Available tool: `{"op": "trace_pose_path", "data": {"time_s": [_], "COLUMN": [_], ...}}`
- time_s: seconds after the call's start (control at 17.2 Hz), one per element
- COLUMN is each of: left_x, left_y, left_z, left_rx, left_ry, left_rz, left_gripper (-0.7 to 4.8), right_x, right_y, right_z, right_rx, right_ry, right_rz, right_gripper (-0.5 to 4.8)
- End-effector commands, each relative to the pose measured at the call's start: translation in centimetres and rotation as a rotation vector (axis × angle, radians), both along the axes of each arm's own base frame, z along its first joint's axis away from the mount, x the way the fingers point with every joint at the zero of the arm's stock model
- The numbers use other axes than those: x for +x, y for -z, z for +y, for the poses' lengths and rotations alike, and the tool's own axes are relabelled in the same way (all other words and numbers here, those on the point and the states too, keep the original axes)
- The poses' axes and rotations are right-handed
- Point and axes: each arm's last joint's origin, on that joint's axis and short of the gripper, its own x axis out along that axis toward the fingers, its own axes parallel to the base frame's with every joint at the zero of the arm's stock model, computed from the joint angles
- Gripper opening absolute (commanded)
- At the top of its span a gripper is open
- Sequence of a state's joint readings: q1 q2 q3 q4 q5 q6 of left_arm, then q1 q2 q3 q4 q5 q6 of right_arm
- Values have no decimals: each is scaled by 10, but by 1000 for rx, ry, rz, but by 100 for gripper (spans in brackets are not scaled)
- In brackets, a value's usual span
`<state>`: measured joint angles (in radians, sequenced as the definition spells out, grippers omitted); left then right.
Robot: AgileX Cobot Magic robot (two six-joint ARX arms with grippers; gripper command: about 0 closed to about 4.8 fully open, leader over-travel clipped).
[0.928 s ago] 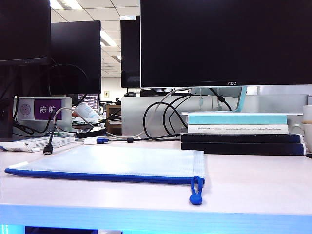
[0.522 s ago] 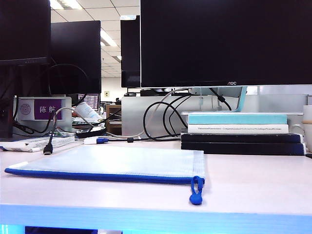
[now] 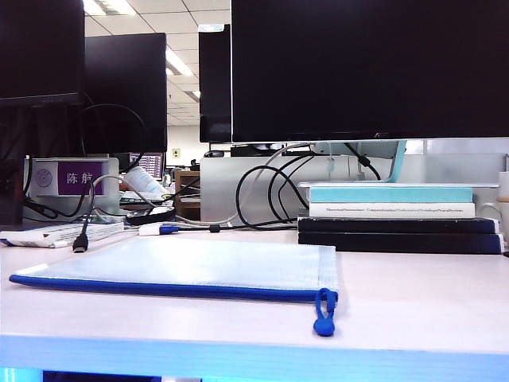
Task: Pick up the transparent plastic file bag with a blue zipper and open its zipper.
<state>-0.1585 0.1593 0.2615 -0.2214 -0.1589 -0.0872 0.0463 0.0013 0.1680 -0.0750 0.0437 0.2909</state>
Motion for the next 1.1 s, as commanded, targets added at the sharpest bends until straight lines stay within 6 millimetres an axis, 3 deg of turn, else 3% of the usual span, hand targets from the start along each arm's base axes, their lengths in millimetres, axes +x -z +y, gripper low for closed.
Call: {"op": "trace_pose_path", "data": {"time_s": [0.06,0.35,0.64,0.87,1.1], "left_x": [10,42,70,73,68], "left_y": [-29,-66,-72,-64,-58], "left_z": [-4,-13,-25,-50,-83], "left_rx": [10,180,138,102,67], "left_ry": [69,247,422,534,560], "left_rz": [11,67,205,264,318], "left_gripper": [-5,-5,-5,-5,-5], "right_x": [-1,18,65,106,140], "right_y": [-16,-42,-68,-66,-50], "right_z": [0,3,13,20,26], "right_rx": [-4,-17,-51,-6,74], "right_ry": [3,-81,-330,-514,-679], "right_rz": [-22,90,291,438,607], "right_gripper": [-3,-2,-2,-2,-2]}}
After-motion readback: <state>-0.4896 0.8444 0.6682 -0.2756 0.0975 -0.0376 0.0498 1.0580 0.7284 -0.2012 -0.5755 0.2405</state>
